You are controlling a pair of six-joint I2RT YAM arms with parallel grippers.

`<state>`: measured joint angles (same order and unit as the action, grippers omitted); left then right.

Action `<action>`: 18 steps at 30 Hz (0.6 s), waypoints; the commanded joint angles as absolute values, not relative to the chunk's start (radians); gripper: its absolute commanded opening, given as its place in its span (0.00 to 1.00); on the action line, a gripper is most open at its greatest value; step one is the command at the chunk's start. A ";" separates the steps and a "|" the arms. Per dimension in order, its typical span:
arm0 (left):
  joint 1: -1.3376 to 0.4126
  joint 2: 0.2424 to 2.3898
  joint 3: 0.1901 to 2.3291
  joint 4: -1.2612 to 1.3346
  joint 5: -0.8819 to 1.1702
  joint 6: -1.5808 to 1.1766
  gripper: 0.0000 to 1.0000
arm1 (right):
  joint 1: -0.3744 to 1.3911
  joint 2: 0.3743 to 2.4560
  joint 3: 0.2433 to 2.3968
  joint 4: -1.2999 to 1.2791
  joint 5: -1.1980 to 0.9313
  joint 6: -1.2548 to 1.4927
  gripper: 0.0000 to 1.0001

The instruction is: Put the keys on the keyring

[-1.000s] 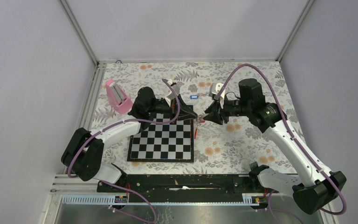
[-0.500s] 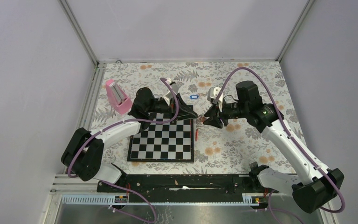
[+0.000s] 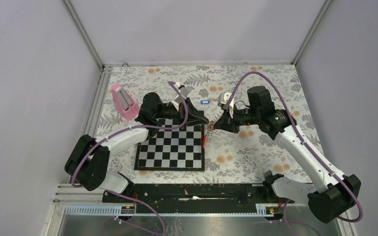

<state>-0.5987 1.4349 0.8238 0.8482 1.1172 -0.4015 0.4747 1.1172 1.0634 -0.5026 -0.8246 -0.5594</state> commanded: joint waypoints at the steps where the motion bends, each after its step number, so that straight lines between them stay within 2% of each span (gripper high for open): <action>1: -0.595 1.404 0.819 0.936 1.079 -0.422 0.00 | 0.471 1.123 1.041 -0.456 -0.854 -0.542 0.10; 6: -0.594 1.416 0.816 0.969 1.040 -0.454 0.00 | 0.471 1.128 1.026 -0.433 -0.856 -0.527 0.05; 12: -0.594 1.436 0.802 1.011 0.983 -0.494 0.00 | 0.471 1.148 1.019 -0.398 -0.880 -0.478 0.05; 15: -0.595 1.443 0.797 1.012 0.976 -0.488 0.00 | 0.471 1.150 1.023 -0.388 -0.869 -0.467 0.13; 18: -0.595 1.439 0.793 0.993 0.979 -0.466 0.00 | 0.471 1.135 1.045 -0.395 -0.836 -0.466 0.31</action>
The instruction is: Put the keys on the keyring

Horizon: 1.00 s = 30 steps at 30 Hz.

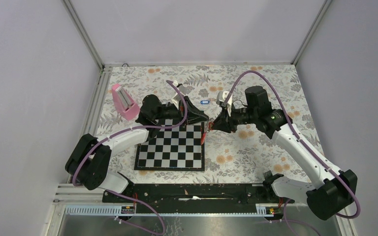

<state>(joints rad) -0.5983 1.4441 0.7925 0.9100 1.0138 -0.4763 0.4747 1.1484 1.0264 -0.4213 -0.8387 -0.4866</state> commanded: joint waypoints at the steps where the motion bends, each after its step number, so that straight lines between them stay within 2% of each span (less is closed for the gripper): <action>1: -0.595 1.436 0.791 0.987 0.981 -0.461 0.00 | 0.471 1.131 1.056 -0.405 -0.820 -0.470 0.34; 5: -0.595 1.430 0.783 0.978 0.989 -0.448 0.00 | 0.471 1.110 1.107 -0.438 -0.779 -0.489 0.39; 12: -0.595 1.430 0.782 0.959 1.005 -0.427 0.00 | 0.469 1.120 1.158 -0.447 -0.782 -0.469 0.40; 30: -0.595 1.428 0.785 0.968 1.019 -0.434 0.00 | 0.471 1.178 1.133 -0.419 -0.832 -0.439 0.24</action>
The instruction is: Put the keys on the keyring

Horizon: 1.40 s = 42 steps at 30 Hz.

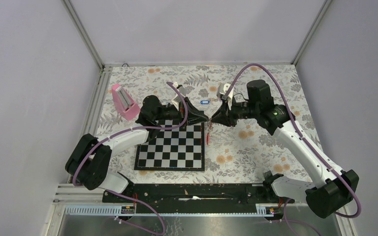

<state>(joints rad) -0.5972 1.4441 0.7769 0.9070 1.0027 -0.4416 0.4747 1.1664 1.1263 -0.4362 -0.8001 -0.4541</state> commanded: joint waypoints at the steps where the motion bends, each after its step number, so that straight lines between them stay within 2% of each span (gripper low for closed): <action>1: -0.595 1.429 0.787 0.969 1.019 -0.435 0.00 | 0.470 1.180 1.132 -0.417 -0.836 -0.437 0.24; 4: -0.595 1.428 0.785 0.971 1.018 -0.436 0.00 | 0.469 1.182 1.131 -0.416 -0.857 -0.438 0.17; 7: -0.595 1.430 0.781 0.972 1.019 -0.429 0.00 | 0.471 1.181 1.142 -0.442 -0.867 -0.467 0.01; 12: -0.594 1.418 0.803 0.840 1.037 -0.306 0.00 | 0.471 1.187 1.210 -0.547 -0.817 -0.548 0.00; 17: -0.595 1.417 0.983 0.351 1.056 0.081 0.21 | 0.478 1.242 1.316 -0.700 -0.739 -0.597 0.00; 20: -0.595 1.433 1.071 0.171 1.069 0.240 0.33 | 0.493 1.270 1.363 -0.771 -0.678 -0.613 0.00; 23: -0.597 1.450 1.117 0.107 1.079 0.300 0.42 | 0.517 1.289 1.398 -0.826 -0.617 -0.615 0.00; 30: -0.633 1.474 1.144 0.065 1.094 0.363 0.56 | 0.533 1.332 1.481 -0.897 -0.576 -0.601 0.00; 35: -0.654 1.502 1.163 0.073 1.088 0.362 0.57 | 0.537 1.347 1.501 -0.912 -0.574 -0.595 0.00; 42: -0.662 1.514 1.158 0.150 1.089 0.276 0.45 | 0.539 1.352 1.473 -0.898 -0.583 -0.578 0.00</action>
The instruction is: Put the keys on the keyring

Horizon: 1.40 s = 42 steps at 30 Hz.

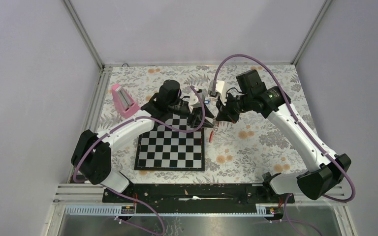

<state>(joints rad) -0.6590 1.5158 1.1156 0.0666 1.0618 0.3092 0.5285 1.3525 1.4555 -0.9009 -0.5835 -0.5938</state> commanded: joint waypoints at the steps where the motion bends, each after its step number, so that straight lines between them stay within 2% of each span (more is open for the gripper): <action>1: -0.662 1.513 1.154 0.161 1.090 0.268 0.43 | 0.540 1.351 1.469 -0.897 -0.585 -0.579 0.00; 16: -0.662 1.520 1.141 0.234 1.087 0.189 0.12 | 0.539 1.335 1.446 -0.888 -0.591 -0.580 0.00; 19: -0.663 1.522 1.140 0.235 1.086 0.188 0.02 | 0.538 1.332 1.445 -0.887 -0.591 -0.579 0.00; 24: -0.664 1.516 1.125 0.235 1.085 0.184 0.00 | 0.540 1.323 1.445 -0.880 -0.587 -0.576 0.00; 25: -0.663 1.513 1.117 0.244 1.081 0.173 0.00 | 0.539 1.318 1.443 -0.875 -0.585 -0.575 0.02; 29: -0.657 1.486 1.038 0.423 1.079 0.020 0.00 | 0.538 1.274 1.410 -0.828 -0.565 -0.560 0.27; 34: -0.648 1.460 0.930 0.723 1.061 -0.245 0.00 | 0.526 1.203 1.351 -0.761 -0.553 -0.548 0.48; 42: -0.643 1.454 0.819 1.066 1.012 -0.513 0.00 | 0.514 1.146 1.301 -0.726 -0.615 -0.570 0.52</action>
